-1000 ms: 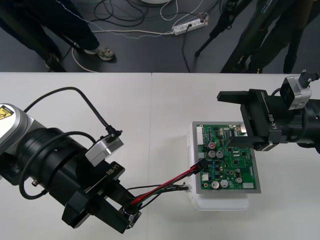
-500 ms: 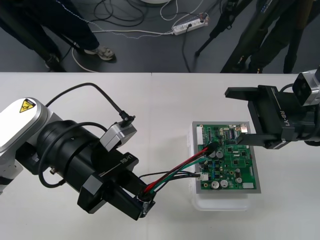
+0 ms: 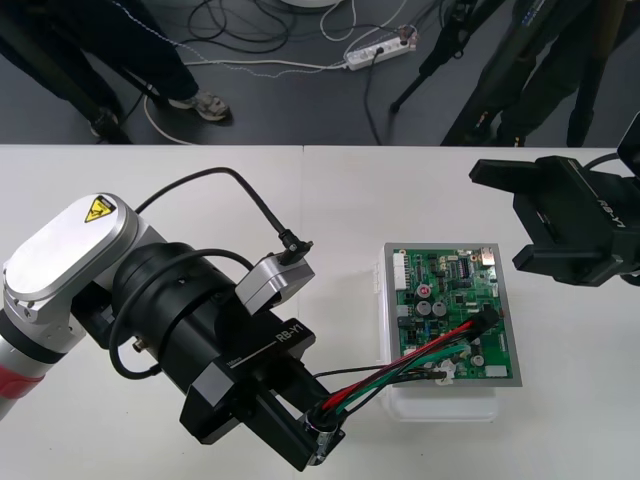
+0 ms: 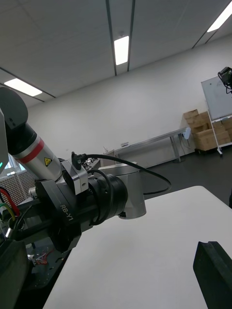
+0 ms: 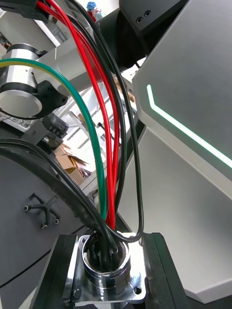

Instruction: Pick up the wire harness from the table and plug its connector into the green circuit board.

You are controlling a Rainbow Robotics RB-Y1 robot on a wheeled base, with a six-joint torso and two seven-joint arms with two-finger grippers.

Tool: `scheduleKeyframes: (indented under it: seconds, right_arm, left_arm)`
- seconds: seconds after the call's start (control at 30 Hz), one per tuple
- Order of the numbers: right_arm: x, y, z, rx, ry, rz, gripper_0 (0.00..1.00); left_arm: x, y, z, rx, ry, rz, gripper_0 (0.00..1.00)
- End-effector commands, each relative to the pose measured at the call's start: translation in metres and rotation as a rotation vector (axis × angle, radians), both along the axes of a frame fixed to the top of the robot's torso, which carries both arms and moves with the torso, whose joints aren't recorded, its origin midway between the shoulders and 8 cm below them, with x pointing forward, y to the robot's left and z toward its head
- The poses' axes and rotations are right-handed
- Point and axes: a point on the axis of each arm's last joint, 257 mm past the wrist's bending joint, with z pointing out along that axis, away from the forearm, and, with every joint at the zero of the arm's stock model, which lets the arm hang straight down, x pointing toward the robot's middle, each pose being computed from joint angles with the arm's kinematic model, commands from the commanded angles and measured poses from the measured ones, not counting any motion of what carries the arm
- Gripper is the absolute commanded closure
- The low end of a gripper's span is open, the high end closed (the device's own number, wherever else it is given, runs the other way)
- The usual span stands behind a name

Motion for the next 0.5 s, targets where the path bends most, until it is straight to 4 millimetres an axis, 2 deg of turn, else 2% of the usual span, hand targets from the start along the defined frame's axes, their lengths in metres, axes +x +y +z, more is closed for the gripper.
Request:
scheduleKeyframes:
  seconds: [0.03,0.5]
  right_arm:
    - [-0.0101,-0.0009,0.0043,-0.026,-0.021,0.030,0.00]
    - [-0.0149,-0.0099,0.0065,0.001,0.010,0.033,0.00]
  left_arm:
    - [0.0009,-0.0152,0.0188,0.011,0.065,-0.001,1.00]
    - [0.0006,-0.0204,0.0271,-0.007,0.089,-0.003,1.00]
